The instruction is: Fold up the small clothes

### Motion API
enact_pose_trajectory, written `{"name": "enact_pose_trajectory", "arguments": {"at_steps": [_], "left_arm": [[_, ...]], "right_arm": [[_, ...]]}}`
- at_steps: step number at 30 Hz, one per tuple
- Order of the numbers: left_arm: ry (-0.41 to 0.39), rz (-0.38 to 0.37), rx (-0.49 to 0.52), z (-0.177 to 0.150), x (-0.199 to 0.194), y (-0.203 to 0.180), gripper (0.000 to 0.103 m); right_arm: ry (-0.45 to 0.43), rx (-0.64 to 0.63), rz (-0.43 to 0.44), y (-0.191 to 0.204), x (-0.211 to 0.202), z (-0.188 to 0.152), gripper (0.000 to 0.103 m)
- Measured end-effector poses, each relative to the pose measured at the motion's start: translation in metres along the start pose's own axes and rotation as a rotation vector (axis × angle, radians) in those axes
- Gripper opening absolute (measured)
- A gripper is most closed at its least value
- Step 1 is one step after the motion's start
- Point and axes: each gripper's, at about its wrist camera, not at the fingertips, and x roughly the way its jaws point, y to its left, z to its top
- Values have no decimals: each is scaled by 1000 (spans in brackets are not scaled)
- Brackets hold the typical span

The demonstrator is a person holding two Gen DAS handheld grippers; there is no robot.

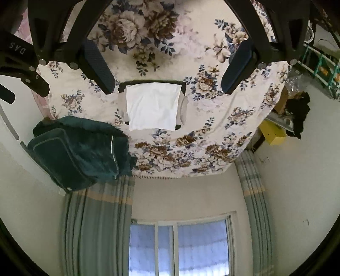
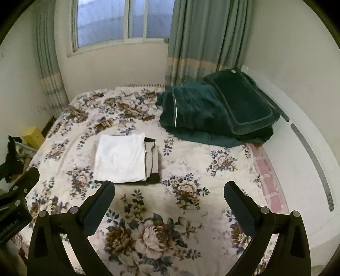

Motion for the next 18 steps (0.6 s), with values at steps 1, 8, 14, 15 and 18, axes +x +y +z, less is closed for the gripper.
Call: {"name": "enact_pose_trajectory", "arguments": {"at_steps": [1, 8, 14, 15, 18], "left_arm": [[-4, 1, -4, -2, -9, 0, 102], [-50, 13, -23, -11, -69, 3, 102], [-70, 54, -30, -15, -95, 8, 102], [-71, 52, -34, -15, -99, 10, 102], [-82, 61, -39, -16, -109, 11, 102]], "right_arm": [[-10, -2, 3, -2, -11, -1, 103], [-87, 0, 47, -11, -91, -13, 103], [-146, -16, 65, -13, -141, -19, 103], [-150, -19, 68, -13, -144, -19, 103], [-159, -25, 78, -13, -155, -19, 103]]}}
